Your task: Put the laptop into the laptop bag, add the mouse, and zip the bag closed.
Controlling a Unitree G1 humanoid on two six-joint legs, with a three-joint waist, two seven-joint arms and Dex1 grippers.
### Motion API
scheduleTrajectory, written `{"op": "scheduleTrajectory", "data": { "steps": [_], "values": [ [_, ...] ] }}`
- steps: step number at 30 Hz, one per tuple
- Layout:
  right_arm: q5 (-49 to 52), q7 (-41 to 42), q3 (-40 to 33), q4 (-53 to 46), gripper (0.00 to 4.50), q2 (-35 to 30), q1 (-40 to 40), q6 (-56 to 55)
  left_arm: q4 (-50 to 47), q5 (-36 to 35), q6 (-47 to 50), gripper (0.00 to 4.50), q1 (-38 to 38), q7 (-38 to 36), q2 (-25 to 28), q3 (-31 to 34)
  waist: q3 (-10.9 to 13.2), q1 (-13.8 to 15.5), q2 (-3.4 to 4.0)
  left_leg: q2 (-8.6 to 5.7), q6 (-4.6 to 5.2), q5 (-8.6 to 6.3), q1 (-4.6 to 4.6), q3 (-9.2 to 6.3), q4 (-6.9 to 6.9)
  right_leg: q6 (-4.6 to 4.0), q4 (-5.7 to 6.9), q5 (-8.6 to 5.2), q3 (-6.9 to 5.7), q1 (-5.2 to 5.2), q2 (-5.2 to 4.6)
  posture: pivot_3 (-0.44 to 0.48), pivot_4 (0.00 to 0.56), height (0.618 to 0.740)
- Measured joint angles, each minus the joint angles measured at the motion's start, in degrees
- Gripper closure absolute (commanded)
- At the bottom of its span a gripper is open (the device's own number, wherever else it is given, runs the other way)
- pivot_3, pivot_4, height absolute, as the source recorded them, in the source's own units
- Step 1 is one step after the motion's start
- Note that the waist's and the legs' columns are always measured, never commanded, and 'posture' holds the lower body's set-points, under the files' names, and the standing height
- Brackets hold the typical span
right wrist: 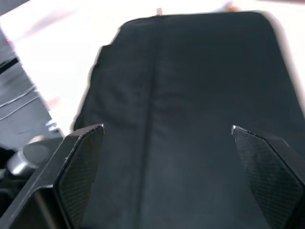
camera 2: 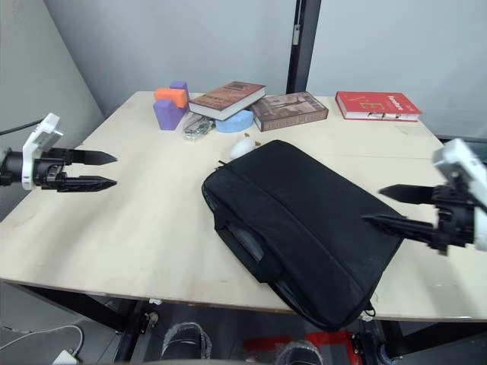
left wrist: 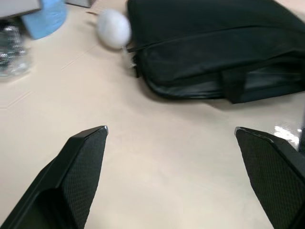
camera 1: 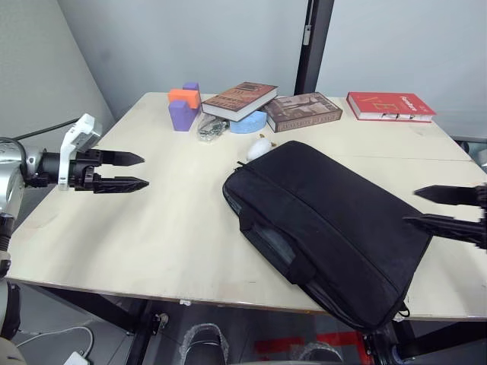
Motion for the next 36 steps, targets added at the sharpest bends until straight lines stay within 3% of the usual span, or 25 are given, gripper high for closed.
{"op": "scheduleTrajectory", "data": {
  "steps": [7, 11, 16, 20, 28, 36],
  "values": [
    [-7.3, 5.6, -8.5, 6.2, 0.01, 0.2, 7.5, -4.7, 8.9, 2.4, -5.2, 0.0, -5.1, -0.1, 0.8, -3.5, 0.0, -0.1, -0.01, 0.0, 0.02, -0.01, 0.01, 0.03, 0.0, -0.02, 0.0, -0.01, 0.01, -0.01, -0.02, 0.0, 0.15, 0.725],
    [-9.6, 6.5, -10.5, 6.5, 0.01, 1.4, 8.8, -7.5, 12.0, 1.9, -5.1, 0.0, -8.8, -0.2, -1.8, -4.6, 0.0, 0.1, -0.02, 0.0, 0.03, 0.0, 0.01, 0.02, 0.02, -0.03, 0.02, -0.01, 0.0, 0.01, -0.02, 0.0, 0.15, 0.725],
    [-8.2, 6.1, -10.6, 2.2, 0.01, 3.9, 8.4, -7.7, 21.0, 2.9, -4.6, 0.0, -14.9, -0.2, -10.5, -7.3, 0.0, 0.4, 0.0, -0.03, 0.08, 0.0, 0.01, 0.01, 0.21, -0.03, 0.16, -0.01, 0.02, 0.04, -0.06, 0.0, 0.15, 0.725],
    [-0.8, 2.0, -10.3, -3.1, 0.01, 4.7, 1.5, -5.9, 31.4, 5.5, -3.0, 0.0, -20.4, 1.4, -18.2, -7.5, 0.0, 0.1, -0.01, -0.03, 0.11, 0.01, 0.02, 0.0, 0.35, -0.04, 0.31, -0.01, 0.06, 0.04, -0.06, 0.0, 0.15, 0.725],
    [18.0, -10.5, -5.2, -9.5, 0.01, 1.3, -12.6, -3.0, 43.7, 9.4, -2.1, 0.0, -23.4, 12.1, -30.6, -5.0, 0.0, 0.4, -0.01, -0.04, 0.18, 0.0, 0.0, -0.14, 0.54, -0.05, 0.31, 0.0, -0.02, 0.22, -0.07, 0.0, 0.15, 0.725],
    [24.0, -16.1, -1.6, -11.3, 0.01, -0.9, -15.3, -3.1, 47.5, 9.9, -1.1, 0.0, -23.7, 27.0, -39.7, 1.6, 0.0, 0.8, -0.05, -0.11, 0.31, -0.08, -0.08, -0.25, 0.76, -0.06, 0.24, 0.01, -0.12, 0.35, -0.14, 0.0, 0.15, 0.725]
  ]
}}
